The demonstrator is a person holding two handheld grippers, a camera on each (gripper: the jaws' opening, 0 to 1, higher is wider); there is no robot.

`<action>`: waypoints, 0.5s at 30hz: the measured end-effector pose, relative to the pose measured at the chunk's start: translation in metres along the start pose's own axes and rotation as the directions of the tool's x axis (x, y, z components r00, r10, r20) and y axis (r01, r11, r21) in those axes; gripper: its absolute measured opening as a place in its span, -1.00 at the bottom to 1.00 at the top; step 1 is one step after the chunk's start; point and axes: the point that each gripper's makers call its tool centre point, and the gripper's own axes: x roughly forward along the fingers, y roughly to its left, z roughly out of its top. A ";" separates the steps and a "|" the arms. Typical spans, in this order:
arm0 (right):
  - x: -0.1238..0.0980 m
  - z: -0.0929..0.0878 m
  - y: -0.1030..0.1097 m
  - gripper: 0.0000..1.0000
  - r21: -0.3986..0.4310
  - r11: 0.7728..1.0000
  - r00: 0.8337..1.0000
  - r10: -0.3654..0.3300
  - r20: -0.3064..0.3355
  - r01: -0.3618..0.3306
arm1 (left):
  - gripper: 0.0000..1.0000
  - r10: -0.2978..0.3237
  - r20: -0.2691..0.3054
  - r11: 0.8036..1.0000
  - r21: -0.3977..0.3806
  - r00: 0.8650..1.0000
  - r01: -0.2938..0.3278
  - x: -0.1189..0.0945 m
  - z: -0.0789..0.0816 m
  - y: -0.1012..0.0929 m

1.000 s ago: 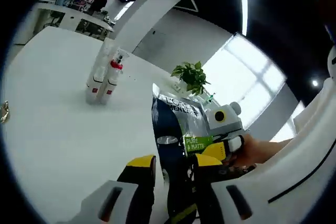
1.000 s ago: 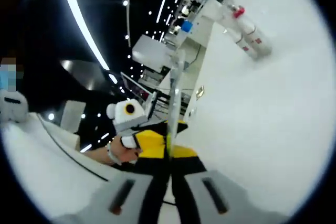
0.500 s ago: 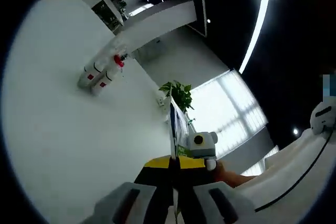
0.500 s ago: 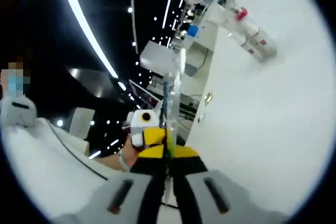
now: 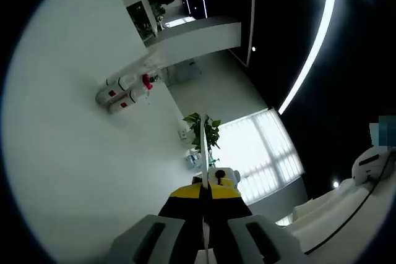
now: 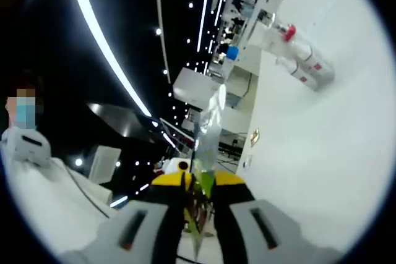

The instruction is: Arrange the skincare products in the storage area until every visible bottle or jar stands upright without overlapping.

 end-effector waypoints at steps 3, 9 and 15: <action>0.002 0.003 0.000 -0.97 -0.023 1.000 1.000 0.009 -0.012 -0.009 | -0.96 0.002 -0.011 1.000 0.021 1.000 -0.002 0.000 -0.003 0.000; 0.006 -0.012 0.002 -0.99 -0.027 0.999 0.994 0.024 -0.110 -0.027 | -0.70 0.047 0.046 0.997 0.063 0.998 -0.050 -0.001 0.008 0.008; 0.012 -0.043 0.007 -0.99 -0.018 0.999 0.971 0.041 -0.236 -0.047 | -0.71 0.014 0.081 0.998 0.053 0.997 -0.018 0.003 0.027 -0.002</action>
